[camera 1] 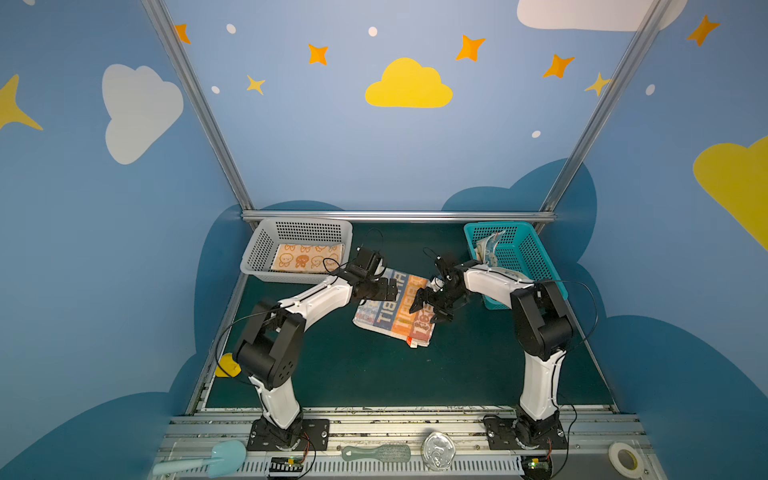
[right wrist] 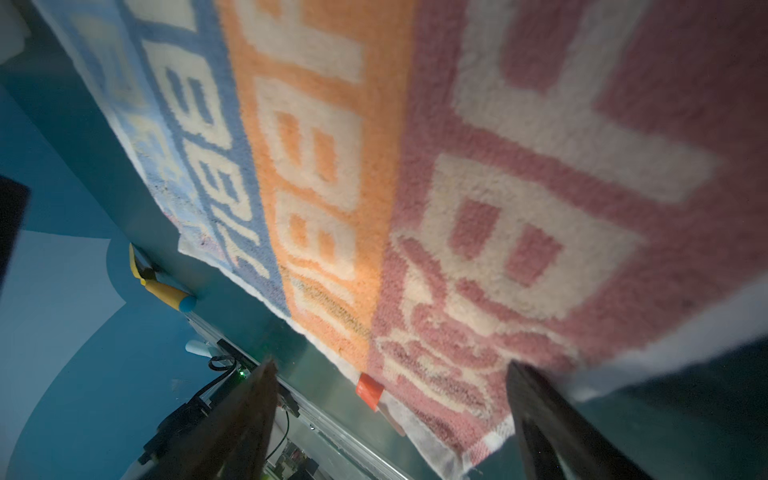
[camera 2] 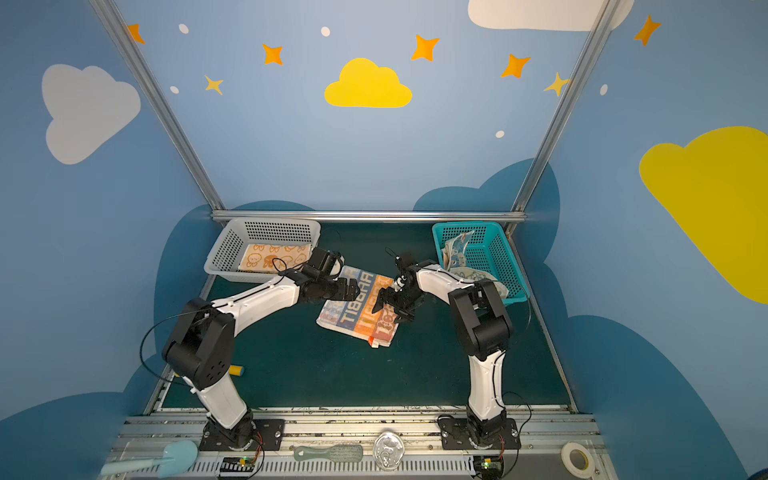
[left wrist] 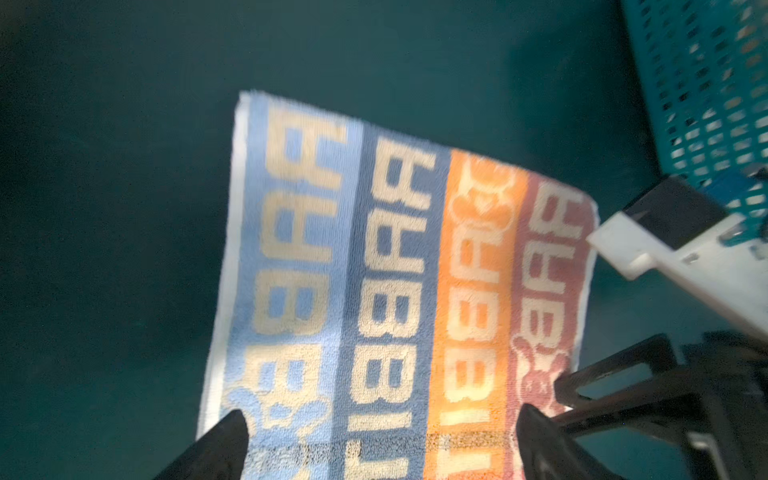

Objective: Fold and stack the towels

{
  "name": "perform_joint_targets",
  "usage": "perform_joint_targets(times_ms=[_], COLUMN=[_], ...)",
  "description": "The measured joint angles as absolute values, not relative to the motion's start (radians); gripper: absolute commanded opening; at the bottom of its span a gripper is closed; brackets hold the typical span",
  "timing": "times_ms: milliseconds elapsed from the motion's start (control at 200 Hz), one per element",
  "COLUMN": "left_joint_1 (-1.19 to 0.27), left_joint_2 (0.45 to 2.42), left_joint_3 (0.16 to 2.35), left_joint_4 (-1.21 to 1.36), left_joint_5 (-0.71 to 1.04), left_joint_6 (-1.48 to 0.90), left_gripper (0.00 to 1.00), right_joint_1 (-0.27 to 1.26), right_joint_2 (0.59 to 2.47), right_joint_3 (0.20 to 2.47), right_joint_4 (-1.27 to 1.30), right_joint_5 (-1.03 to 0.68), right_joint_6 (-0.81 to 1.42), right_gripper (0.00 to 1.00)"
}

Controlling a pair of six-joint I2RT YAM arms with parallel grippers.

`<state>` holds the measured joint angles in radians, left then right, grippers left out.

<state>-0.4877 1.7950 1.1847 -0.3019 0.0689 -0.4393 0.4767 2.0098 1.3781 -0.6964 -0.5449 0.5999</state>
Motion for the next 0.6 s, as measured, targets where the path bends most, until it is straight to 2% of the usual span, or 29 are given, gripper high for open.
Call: perform_joint_targets(times_ms=[240, 446, 596], left_joint_1=[-0.501, -0.594, -0.656], left_joint_2=[1.818, 1.776, 1.696], left_joint_3=[1.084, 1.005, 0.954], left_joint_4=[-0.239, -0.147, -0.192], left_joint_5=[0.129, 0.127, 0.117], left_joint_6=[-0.522, -0.604, -0.648], left_gripper=[1.0, 1.0, 1.0], right_joint_1=[0.437, 0.422, 0.412], right_joint_2=[2.086, 2.121, 2.112], right_joint_3=[1.502, 1.573, 1.573], right_joint_4=[-0.789, -0.881, -0.921], right_joint_5=[-0.531, -0.481, -0.469], right_joint_6=[0.526, 0.435, 0.385], right_gripper=[0.87, 0.87, 0.88])
